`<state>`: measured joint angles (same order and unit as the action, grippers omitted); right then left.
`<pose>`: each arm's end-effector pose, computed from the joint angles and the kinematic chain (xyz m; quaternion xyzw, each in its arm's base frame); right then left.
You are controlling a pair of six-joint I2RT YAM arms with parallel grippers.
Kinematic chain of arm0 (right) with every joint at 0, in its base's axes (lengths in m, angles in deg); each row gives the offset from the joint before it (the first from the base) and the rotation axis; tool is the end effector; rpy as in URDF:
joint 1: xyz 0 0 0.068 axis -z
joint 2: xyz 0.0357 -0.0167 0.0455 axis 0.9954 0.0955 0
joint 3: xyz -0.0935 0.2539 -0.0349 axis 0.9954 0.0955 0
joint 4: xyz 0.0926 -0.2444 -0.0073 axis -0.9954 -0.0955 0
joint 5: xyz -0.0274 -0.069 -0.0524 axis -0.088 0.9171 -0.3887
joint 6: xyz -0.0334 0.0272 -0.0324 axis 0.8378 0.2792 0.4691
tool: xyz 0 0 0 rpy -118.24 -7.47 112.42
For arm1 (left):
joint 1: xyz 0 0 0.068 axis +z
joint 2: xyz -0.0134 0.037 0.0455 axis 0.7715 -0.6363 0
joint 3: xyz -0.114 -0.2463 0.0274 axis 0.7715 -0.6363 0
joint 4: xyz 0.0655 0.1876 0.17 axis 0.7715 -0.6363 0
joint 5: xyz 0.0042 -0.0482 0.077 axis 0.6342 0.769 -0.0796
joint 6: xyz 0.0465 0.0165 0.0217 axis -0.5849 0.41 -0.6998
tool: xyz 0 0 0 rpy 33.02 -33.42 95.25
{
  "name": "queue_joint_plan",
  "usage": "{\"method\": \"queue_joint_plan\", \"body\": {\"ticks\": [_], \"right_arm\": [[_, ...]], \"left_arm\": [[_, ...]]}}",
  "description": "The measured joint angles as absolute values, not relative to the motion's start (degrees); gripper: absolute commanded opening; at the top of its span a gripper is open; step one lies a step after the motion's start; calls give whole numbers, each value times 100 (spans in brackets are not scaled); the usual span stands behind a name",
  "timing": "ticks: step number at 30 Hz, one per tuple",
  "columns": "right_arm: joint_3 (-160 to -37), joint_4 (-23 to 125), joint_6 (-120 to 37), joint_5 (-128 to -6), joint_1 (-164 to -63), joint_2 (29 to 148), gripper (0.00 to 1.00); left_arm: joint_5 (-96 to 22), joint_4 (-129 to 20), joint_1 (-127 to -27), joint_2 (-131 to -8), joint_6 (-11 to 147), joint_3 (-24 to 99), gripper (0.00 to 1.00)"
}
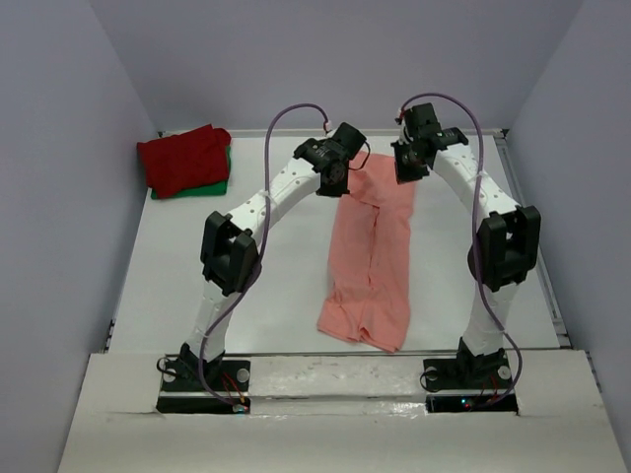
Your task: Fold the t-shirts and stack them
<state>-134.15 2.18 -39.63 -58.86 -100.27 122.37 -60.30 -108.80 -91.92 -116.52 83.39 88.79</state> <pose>0.4280 0.1204 0.3099 -0.0870 0.9448 0.0527 0.3115 0.3615 -0.3068 0.3156 0.0784 0.9327 -0.0833 0.3421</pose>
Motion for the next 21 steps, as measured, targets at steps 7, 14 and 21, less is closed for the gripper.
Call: {"method": "queue_joint_plan", "body": {"ticks": [7, 14, 21], "right_arm": [[-11173, 401, -4387, -5713, -10013, 11405, 0], [-10451, 548, -4654, -5783, -10053, 11026, 0], [-10351, 594, -4768, -5794, -10077, 11005, 0]], "left_arm": [[-5110, -10429, -9047, -12168, 7819, 8833, 0], [-4221, -10051, -8905, -12260, 7679, 8706, 0], [-3808, -9997, -8748, -12756, 7666, 8855, 0]]}}
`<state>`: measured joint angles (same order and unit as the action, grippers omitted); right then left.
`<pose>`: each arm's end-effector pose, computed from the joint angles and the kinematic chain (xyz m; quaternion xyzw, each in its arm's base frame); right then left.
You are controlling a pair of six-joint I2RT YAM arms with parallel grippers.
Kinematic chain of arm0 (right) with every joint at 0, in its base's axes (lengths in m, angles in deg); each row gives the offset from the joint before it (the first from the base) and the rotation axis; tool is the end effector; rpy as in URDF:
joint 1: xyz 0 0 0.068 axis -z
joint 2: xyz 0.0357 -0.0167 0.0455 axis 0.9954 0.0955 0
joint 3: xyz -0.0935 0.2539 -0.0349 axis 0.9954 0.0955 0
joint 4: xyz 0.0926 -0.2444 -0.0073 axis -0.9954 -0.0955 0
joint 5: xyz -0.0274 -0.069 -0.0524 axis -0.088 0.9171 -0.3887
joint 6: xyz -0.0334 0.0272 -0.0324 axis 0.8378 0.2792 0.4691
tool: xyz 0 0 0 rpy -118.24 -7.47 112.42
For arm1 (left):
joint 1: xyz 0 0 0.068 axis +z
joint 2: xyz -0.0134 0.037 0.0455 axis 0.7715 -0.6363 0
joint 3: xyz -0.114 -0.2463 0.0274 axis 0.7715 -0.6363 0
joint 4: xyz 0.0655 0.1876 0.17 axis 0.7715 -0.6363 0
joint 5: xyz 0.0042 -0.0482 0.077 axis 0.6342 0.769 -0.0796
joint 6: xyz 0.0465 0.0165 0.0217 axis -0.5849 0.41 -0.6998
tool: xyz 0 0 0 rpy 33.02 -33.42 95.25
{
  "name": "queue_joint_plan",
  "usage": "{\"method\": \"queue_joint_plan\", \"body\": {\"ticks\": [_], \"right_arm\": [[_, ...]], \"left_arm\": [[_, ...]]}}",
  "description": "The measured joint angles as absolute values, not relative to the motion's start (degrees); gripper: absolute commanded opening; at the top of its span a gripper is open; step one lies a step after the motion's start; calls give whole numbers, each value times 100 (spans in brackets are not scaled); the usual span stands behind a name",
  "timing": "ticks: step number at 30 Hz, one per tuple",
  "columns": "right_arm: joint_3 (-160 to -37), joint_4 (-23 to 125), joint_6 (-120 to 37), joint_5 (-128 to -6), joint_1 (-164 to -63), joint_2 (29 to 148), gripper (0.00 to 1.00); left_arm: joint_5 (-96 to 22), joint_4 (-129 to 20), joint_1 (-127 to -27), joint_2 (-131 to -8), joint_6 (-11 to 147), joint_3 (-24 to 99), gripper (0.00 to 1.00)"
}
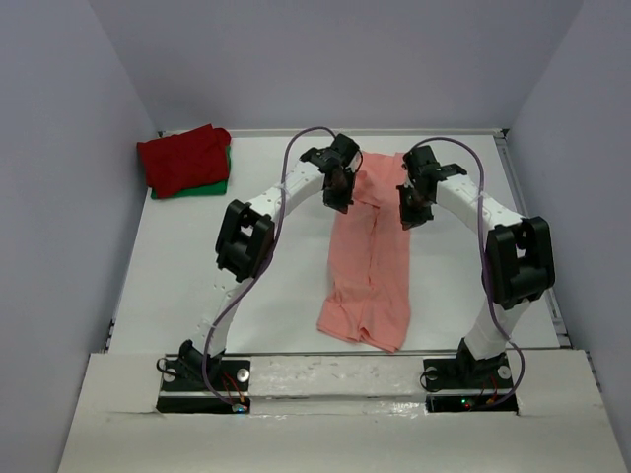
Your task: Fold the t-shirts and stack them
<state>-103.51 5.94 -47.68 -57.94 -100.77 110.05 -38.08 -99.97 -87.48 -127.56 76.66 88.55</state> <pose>0.3537 0.1022 0.2340 -0.0245 0.9808 0.0369 0.1900 0.4115 -0.3157 0.2318 0.1613 0.9343 -0.2019 0.2457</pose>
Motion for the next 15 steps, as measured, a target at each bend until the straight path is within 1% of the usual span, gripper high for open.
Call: {"method": "queue_joint_plan", "body": {"ticks": [8, 15], "right_arm": [[-10351, 592, -4809, -5794, -10145, 11188, 0], [-10351, 600, -4846, -5794, -10156, 11763, 0]], "left_arm": [[-3499, -10091, -8702, -13164, 7662, 8966, 0], [-3421, -10095, -8700, -13208, 7662, 8968, 0]]}}
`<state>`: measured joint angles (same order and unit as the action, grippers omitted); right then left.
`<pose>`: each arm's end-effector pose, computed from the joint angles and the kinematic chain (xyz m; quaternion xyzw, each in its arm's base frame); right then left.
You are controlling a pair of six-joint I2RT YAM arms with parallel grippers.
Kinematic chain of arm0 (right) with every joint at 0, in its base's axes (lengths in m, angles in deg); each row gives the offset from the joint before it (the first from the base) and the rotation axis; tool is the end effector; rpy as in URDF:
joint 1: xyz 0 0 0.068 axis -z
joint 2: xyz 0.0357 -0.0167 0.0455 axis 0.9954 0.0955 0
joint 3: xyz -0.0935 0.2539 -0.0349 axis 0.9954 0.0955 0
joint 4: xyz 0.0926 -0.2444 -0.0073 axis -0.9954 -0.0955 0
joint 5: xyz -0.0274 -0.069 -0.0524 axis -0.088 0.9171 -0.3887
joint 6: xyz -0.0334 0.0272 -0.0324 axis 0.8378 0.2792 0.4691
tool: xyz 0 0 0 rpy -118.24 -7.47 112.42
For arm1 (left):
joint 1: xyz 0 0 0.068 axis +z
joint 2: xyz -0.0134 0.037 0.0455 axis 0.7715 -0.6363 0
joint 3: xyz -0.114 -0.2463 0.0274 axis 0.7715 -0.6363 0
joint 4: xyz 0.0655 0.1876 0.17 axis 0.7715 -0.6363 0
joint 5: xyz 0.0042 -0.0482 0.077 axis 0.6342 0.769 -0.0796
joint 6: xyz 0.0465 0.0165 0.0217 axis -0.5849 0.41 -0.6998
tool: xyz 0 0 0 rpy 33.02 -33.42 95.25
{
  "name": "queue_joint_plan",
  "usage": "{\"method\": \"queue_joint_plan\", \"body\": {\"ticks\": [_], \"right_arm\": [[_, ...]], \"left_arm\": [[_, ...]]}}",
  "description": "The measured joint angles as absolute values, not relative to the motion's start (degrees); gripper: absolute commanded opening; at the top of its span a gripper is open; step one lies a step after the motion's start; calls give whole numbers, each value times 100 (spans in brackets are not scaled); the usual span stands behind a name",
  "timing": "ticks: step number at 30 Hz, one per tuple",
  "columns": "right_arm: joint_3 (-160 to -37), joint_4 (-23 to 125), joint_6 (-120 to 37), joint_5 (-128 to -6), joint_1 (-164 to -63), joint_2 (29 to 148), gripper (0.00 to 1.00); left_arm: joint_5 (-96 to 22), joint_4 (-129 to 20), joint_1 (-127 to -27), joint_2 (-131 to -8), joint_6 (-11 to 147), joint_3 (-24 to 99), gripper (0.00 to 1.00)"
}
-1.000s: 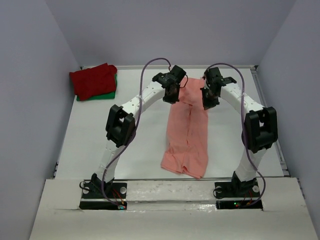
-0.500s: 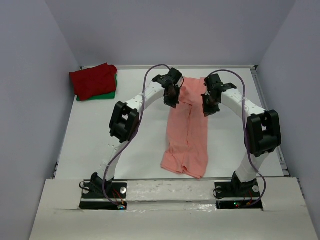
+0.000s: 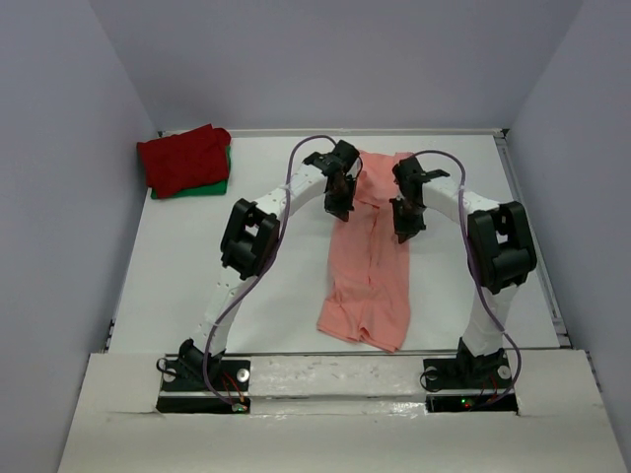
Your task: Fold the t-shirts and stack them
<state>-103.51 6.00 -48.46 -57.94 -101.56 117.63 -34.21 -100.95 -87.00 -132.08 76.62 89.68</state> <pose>0.3646 0.1109 0.1870 -0.0257 0.9913 0.0221 0.1271 0.4191 -0.3188 0.1976 0.1659 0.9424 -0.2124 0.1983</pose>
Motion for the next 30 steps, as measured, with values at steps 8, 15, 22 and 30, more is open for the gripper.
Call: {"method": "queue_joint_plan", "body": {"ticks": [8, 15, 22, 30], "right_arm": [[-10390, 585, -4930, -5787, -10153, 12091, 0], [-10738, 436, -4958, -5774, -10153, 12344, 0], [-11487, 98, -4956, -5763, -10153, 12834, 0], [-12458, -305, -4903, -5746, -10156, 13431, 0]], "left_arm": [[-3388, -10106, -8671, -13398, 7660, 9021, 0], [-3231, -10143, -8577, -13632, 7664, 9239, 0], [-3030, -10134, -8438, -13752, 7686, 9395, 0], [-2903, -9999, -8228, -13755, 7703, 9323, 0]]}}
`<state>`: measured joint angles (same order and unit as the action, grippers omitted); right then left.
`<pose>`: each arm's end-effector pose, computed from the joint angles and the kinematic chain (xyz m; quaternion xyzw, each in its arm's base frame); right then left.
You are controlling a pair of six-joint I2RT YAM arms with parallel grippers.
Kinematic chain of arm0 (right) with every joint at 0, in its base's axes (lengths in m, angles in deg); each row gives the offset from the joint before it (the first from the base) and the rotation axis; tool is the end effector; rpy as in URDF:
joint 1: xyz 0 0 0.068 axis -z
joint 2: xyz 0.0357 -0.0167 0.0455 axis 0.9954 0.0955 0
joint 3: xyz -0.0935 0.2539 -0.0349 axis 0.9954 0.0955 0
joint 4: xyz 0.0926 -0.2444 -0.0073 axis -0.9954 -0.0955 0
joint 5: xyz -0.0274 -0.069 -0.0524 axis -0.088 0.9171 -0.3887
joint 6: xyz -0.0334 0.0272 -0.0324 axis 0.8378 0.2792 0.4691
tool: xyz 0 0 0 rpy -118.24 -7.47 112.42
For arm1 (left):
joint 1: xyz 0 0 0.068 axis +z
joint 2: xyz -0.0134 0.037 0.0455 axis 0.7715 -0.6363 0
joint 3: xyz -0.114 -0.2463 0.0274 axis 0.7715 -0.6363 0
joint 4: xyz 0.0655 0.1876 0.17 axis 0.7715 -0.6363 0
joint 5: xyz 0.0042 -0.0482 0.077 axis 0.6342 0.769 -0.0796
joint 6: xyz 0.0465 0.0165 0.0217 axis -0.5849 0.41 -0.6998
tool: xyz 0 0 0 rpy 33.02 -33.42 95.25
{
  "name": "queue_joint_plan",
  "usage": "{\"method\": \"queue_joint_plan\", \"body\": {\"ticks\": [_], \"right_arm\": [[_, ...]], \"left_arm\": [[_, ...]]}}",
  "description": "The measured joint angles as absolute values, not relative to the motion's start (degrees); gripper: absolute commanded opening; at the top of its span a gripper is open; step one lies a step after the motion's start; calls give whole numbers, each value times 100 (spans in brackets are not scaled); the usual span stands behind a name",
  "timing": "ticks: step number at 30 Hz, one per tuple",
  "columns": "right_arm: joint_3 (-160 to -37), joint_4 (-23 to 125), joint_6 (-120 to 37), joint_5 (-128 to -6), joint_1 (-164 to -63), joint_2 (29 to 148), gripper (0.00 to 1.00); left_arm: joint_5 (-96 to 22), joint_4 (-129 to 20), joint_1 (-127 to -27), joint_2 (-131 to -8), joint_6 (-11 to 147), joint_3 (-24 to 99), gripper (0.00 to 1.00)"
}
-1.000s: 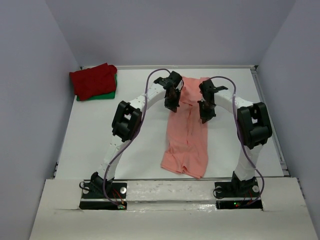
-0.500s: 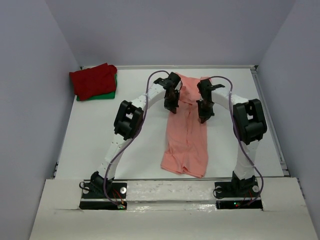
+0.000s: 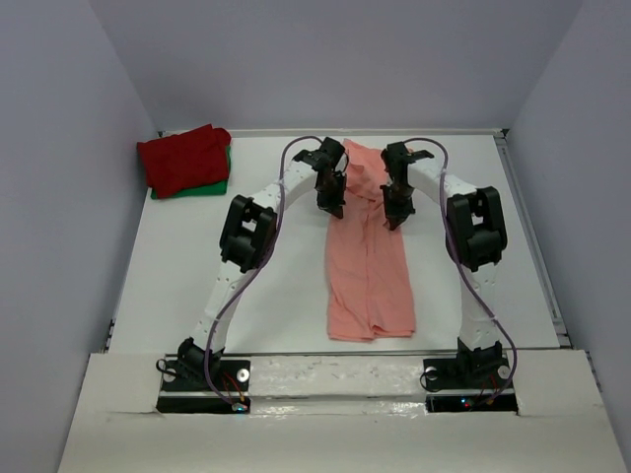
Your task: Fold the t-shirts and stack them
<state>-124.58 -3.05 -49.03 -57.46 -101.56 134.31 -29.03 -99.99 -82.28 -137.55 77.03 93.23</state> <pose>0.4252 0.1291 0.1675 -0.0210 0.9958 0.0077 0.0892 0.4540 -0.2932 0.1693 0.1345 0.9448 -0.2397 0.1786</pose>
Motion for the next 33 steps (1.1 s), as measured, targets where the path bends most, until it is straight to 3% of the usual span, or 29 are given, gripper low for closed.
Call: {"method": "queue_joint_plan", "body": {"ticks": [20, 33], "right_arm": [[-13651, -917, -4755, -5761, -10156, 14139, 0], [-11380, 710, -5008, -5833, -10151, 12788, 0]], "left_arm": [[-2820, -9295, -8033, -13239, 7734, 8315, 0], [-2754, -9487, -8003, -13341, 7734, 8536, 0]]}}
